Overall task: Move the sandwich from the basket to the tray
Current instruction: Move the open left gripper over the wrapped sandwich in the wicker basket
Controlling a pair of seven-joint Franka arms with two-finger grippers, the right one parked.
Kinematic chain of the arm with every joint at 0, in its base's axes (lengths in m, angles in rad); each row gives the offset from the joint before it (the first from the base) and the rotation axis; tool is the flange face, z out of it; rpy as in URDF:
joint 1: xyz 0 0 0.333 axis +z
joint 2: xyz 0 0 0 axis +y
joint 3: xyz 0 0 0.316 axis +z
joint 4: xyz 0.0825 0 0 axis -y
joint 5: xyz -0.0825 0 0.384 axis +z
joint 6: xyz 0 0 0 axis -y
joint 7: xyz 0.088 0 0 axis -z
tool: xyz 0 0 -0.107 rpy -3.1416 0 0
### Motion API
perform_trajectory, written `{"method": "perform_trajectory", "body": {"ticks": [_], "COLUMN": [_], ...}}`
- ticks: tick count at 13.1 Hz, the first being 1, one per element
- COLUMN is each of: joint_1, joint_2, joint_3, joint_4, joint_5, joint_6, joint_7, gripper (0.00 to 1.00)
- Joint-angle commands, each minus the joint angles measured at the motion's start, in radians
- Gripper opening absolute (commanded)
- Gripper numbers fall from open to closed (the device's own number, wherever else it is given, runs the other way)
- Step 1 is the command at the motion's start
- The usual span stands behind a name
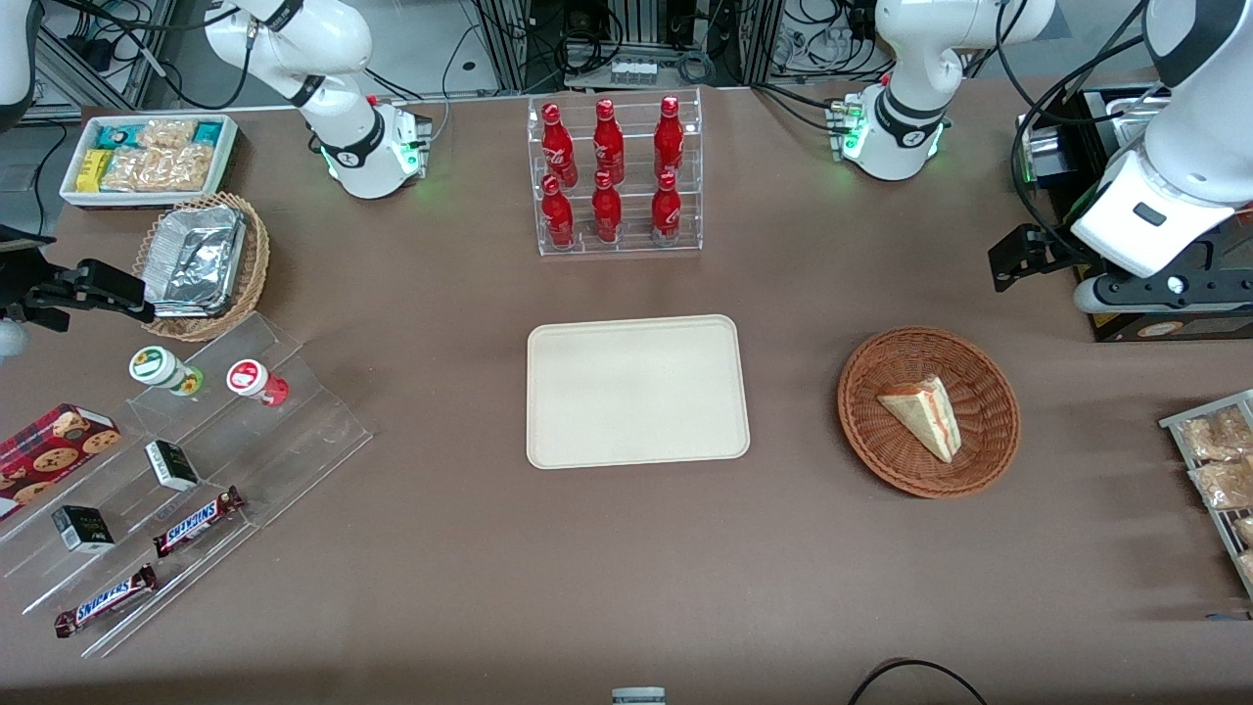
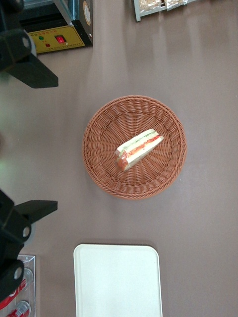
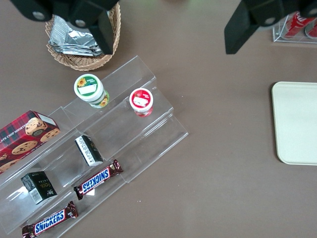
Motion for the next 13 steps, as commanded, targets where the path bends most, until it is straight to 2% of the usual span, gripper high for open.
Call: {"method": "perform_trajectory", "body": {"ticks": [1,6,9,13], "joint_1": [0.0,0.001,0.003,0.003], "joint_2": [0.011,0.063,0.02,0.028], "joint_3": [0.006,0.008,0.011,0.009], "joint_4": [0.028,-0.003,-0.229,-0.38], "joint_5": [-0.021,-0.014,-0.012,-0.017], "joint_6": [-0.018,0.018,0.244,0.467], "joint_7": [0.043,0.04,-0.01,-0.185], "gripper": [1.0,1.0,1.0,1.0]}}
